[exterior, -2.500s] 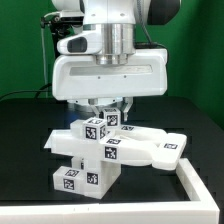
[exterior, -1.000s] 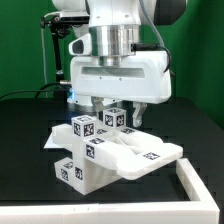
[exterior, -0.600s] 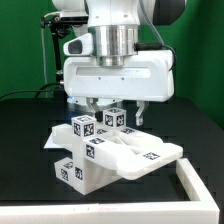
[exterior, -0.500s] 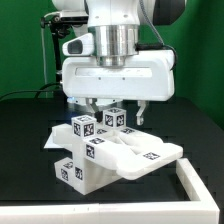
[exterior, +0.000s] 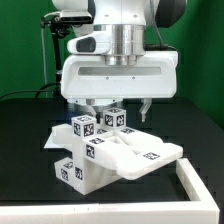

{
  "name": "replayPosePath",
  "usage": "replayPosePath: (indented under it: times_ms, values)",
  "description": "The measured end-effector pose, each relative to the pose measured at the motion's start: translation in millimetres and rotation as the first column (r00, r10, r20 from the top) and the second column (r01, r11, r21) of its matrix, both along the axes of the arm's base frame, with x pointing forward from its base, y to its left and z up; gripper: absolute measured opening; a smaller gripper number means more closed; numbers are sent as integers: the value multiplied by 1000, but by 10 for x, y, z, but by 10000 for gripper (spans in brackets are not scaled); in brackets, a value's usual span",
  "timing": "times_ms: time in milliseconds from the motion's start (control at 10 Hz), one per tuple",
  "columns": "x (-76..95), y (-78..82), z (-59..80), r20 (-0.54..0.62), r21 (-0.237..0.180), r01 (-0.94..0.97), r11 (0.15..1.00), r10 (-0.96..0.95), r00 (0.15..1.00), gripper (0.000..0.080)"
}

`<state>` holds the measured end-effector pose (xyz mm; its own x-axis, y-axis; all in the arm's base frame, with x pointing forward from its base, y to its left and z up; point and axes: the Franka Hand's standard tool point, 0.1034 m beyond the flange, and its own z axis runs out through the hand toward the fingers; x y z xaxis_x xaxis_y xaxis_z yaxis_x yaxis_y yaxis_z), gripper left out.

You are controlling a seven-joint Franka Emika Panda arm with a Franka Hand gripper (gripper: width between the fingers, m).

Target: Assemble chair

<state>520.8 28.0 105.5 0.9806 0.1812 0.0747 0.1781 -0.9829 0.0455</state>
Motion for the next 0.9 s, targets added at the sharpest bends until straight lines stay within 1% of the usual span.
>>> replayPosePath:
  times_ms: [200, 300, 400, 500, 600, 800, 900]
  values:
    - [3, -38, 15, -6, -19, -187, 982, 187, 982, 649]
    - [2, -38, 13, -6, -18, -186, 982, 186, 982, 649]
    - [0, -39, 6, -7, -18, -186, 982, 186, 983, 526]
    - [-1, -40, 4, -8, -18, -186, 982, 186, 983, 380]
    - [3, -36, 7, -6, -19, -187, 982, 187, 982, 267]
    - [3, -44, 7, -5, -14, -159, 987, 159, 987, 268]
    - [3, -76, 5, -3, -5, -134, 991, 134, 991, 268]
